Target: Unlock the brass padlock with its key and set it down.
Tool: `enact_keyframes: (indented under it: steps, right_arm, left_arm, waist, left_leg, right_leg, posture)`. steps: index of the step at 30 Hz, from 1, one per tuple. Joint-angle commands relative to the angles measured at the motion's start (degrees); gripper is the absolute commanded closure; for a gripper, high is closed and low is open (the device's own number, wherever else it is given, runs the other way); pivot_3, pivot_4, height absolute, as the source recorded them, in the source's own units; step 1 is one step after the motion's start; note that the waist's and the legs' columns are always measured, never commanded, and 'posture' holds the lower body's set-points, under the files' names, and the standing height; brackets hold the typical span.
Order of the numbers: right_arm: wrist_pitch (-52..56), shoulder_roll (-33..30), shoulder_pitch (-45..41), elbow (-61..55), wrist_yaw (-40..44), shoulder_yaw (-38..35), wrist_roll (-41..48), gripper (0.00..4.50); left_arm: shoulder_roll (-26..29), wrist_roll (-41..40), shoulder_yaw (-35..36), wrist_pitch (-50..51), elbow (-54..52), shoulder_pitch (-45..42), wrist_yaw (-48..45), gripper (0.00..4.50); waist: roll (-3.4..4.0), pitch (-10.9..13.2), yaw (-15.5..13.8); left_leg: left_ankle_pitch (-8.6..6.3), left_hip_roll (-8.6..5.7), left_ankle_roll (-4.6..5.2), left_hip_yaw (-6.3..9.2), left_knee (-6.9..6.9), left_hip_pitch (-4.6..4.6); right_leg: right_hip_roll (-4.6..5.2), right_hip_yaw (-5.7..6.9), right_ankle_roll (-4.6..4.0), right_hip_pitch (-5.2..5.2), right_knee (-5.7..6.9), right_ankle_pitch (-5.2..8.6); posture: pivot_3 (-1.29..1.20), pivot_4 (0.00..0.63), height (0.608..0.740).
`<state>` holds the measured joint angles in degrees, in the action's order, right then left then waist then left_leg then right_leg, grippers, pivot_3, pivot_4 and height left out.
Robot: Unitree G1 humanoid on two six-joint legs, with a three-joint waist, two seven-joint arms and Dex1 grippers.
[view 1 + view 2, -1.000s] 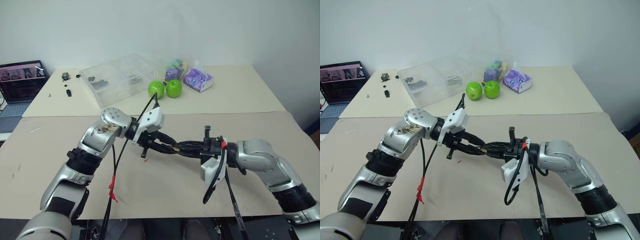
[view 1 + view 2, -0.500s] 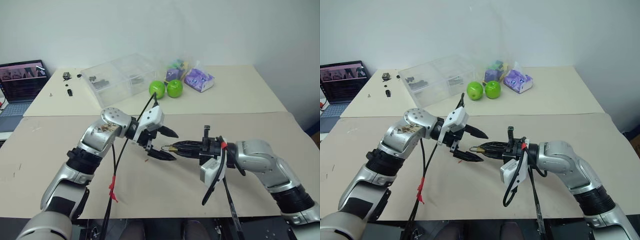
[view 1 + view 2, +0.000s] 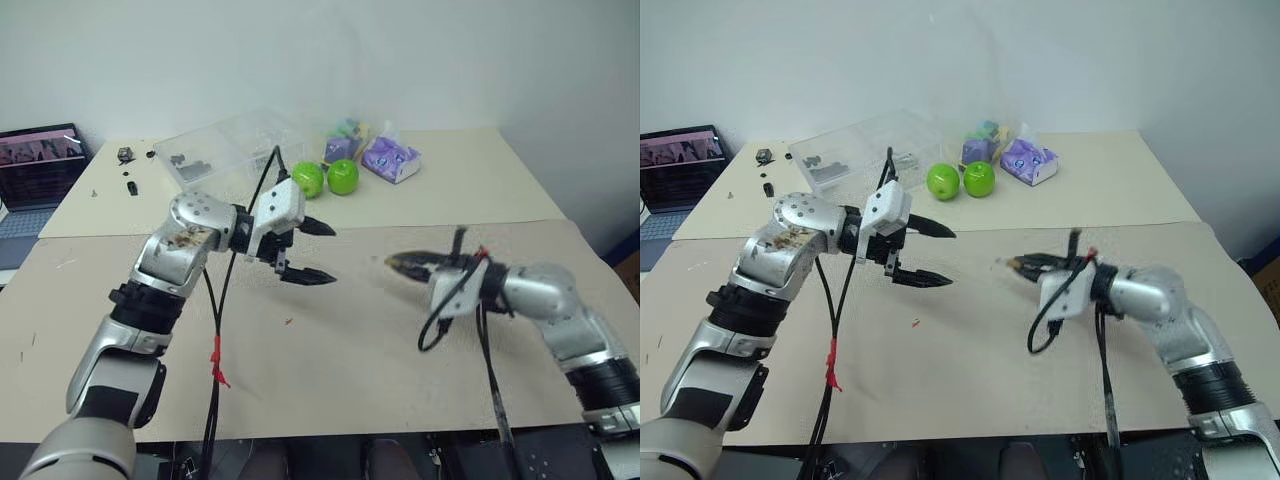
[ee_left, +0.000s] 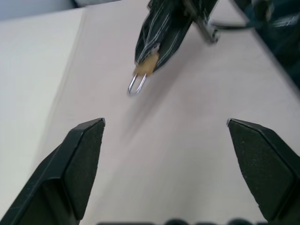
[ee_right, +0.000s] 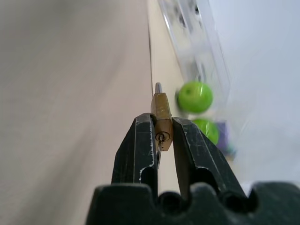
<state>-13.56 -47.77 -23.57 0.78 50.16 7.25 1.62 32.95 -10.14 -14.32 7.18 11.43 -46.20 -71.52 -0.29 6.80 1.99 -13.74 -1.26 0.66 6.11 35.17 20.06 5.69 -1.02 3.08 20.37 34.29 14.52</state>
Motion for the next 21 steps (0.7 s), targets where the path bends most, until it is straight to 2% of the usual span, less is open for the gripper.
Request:
enact_keyframes:
  steps: [1, 4, 9, 15, 21]
  right_arm:
    - [21.2, -3.8, 0.2, -10.6, 9.8, -2.9, 16.3, 4.35]
    - [33.8, -6.0, 1.3, -19.1, 12.8, -3.2, 25.3, 4.35]
    - [48.8, -4.8, -1.0, -25.4, 9.9, -5.3, 36.2, 4.35]
    - [53.1, -4.3, -2.6, -27.0, 8.5, -6.7, 38.5, 4.35]
    - [51.7, -4.3, -2.6, -24.5, 8.8, -6.9, 36.4, 4.35]
  left_arm:
    - [-1.7, 1.7, 3.7, -12.6, 3.0, 1.1, 4.8, 0.06]
    - [-4.6, 0.3, 5.7, -13.2, 4.8, -0.1, 8.1, 0.06]
    - [-7.7, -3.7, 8.3, -7.6, 4.6, -1.4, 9.6, 0.06]
    - [-9.9, -7.2, 8.0, 3.1, -2.9, 2.5, 12.1, 0.06]
    - [-9.8, -8.6, 7.3, 10.6, -8.5, 5.0, 13.0, 0.06]
  waist:
    - [0.05, 0.0, -0.3]
    - [0.06, 0.1, -1.2]
    - [0.06, 0.1, -1.6]
    - [0.07, 0.1, -1.2]
    - [0.06, 0.1, -1.2]
  left_leg:
    - [-0.01, 0.04, 0.01, 0.01, 0.0, 0.08]
    - [-0.08, 0.03, 0.14, 0.01, 0.11, 0.25]
    - [-0.12, 0.03, 0.19, 0.05, 0.16, 0.21]
    - [-0.12, 0.04, 0.19, 0.04, 0.16, 0.16]
    - [-0.12, 0.07, 0.2, 0.05, 0.17, 0.17]
  right_leg:
    - [-0.03, 0.02, -0.07, 0.01, -0.14, -0.04]
    - [-0.02, 0.04, -0.06, 0.1, -0.19, -0.05]
    - [-0.03, 0.15, -0.02, 0.04, -0.13, -0.06]
    - [-0.06, 0.14, 0.04, 0.03, -0.12, -0.06]
    - [-0.1, 0.13, 0.04, 0.08, -0.08, -0.07]
  posture:
    - [0.0, 0.15, 0.74]
    - [0.0, 0.15, 0.74]
    - [0.0, 0.15, 0.74]
    - [0.0, 0.15, 0.74]
    - [0.0, 0.15, 0.74]
